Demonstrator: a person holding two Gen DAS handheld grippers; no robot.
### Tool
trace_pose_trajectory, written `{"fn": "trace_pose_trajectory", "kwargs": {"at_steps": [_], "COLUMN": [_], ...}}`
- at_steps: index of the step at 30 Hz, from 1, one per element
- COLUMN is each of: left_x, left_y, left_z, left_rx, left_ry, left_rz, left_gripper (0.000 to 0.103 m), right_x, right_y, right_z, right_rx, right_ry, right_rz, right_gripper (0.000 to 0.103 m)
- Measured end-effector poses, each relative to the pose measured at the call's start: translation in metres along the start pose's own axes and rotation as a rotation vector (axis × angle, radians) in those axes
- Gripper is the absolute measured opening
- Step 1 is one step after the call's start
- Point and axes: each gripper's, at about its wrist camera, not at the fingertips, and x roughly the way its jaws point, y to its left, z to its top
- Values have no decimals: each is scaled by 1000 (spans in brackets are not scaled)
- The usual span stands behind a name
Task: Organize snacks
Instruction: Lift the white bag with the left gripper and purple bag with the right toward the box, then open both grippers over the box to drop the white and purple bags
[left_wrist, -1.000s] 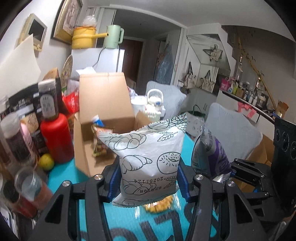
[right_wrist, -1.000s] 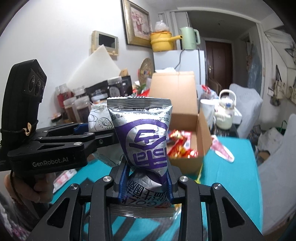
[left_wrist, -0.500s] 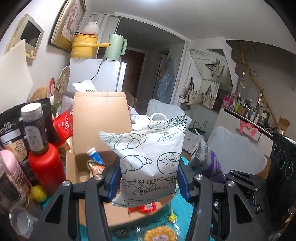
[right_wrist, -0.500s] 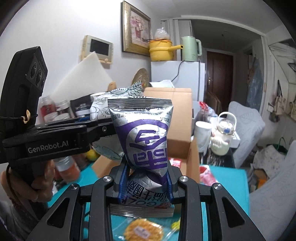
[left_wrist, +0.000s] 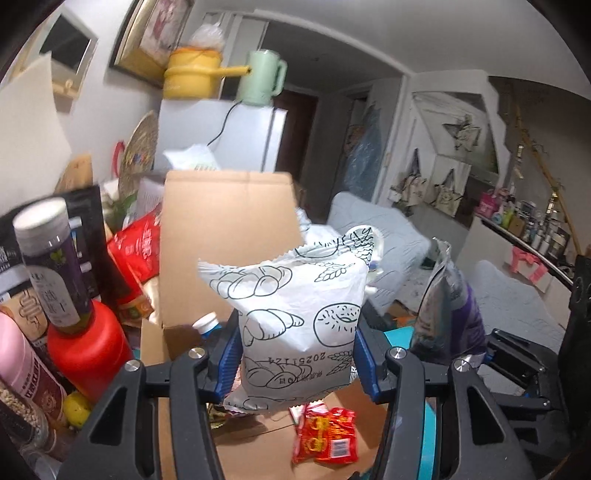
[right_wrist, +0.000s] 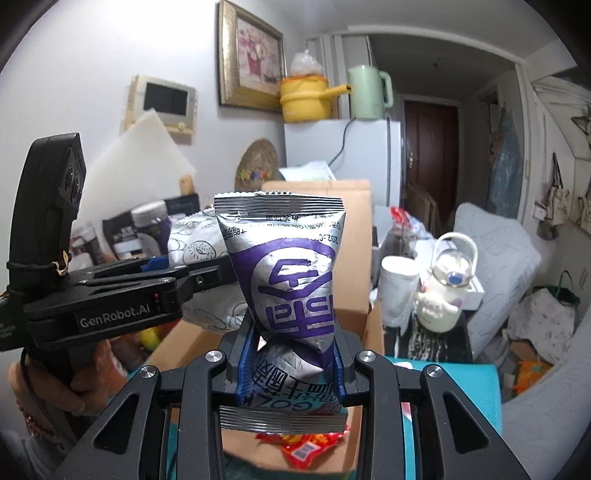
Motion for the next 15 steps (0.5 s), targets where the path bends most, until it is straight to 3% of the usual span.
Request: {"fn": "trace_pose_trajectory", "kwargs": {"at_steps": [7, 15], "left_x": [45, 80], "left_y": [14, 14], "left_z": [-10, -23], "left_rx": [-9, 11], "left_ry": [105, 196], "left_rz": [47, 63], "left_gripper": [53, 53], "right_x": [49, 88], "right_y": [-27, -39], "right_z": [-13, -35], "right_rx": [107, 115], "right_ry": [90, 228], "right_rz": [32, 67], "right_gripper": [33, 33]}}
